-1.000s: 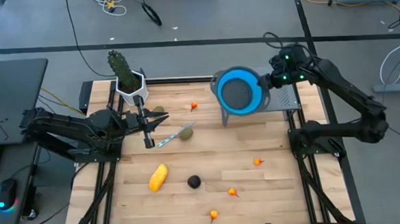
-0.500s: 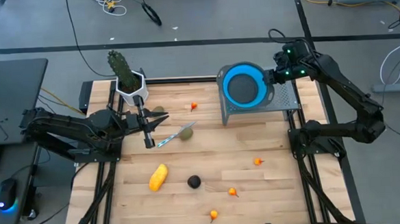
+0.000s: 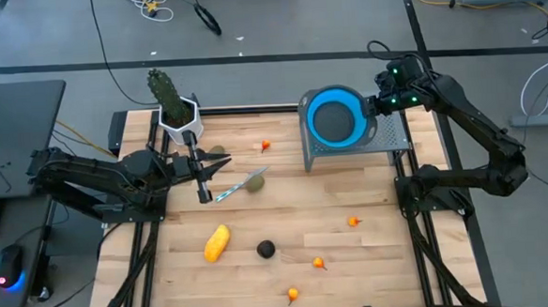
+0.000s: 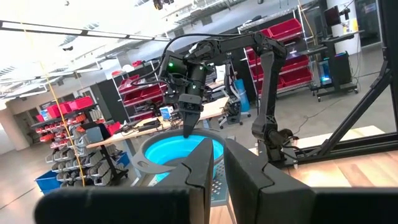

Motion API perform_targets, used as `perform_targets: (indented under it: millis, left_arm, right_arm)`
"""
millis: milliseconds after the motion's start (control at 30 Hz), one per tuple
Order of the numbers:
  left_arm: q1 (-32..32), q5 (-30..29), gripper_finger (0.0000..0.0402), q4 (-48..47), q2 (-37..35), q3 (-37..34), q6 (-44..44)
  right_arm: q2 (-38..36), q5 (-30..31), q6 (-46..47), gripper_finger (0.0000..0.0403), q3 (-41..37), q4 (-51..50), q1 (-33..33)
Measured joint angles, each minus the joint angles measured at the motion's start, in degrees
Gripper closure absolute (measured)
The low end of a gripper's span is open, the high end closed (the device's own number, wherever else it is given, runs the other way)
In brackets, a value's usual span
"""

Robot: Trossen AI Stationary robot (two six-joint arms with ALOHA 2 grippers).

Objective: Pick & Place Fruit
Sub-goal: Put the blue strainer bowl on the shelf

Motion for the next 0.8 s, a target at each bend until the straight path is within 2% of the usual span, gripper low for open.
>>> perform_targets:
  millis: [233,367,600,667,800]
  left_arm:
    - [0.0,0.0,0.0356,0.0,0.0,0.0,0.0]
    - [0.0,0.0,0.0356,0.0,0.0,0.0,0.0]
    - [0.0,0.0,0.0356,0.0,0.0,0.0,-0.6]
    - [0.0,0.0,0.0356,0.0,0.0,0.0,-0.7]
    - [0.0,0.0,0.0356,0.0,0.0,0.0,-0.7]
  right_arm:
    - [-2.2,-4.2,-1.1,0.0368,0.6,-0.9,-2.5]
    - [-3.8,-4.1,-2.6,0.0368,3.7,-4.5,-6.1]
    - [-3.8,-0.6,-7.1,0.0368,5.1,-15.3,-11.8]
    - [-3.9,1.5,-7.5,0.0368,5.1,-16.0,-12.7]
    - [-4.6,1.4,-8.9,0.0368,5.1,-15.7,-15.0]
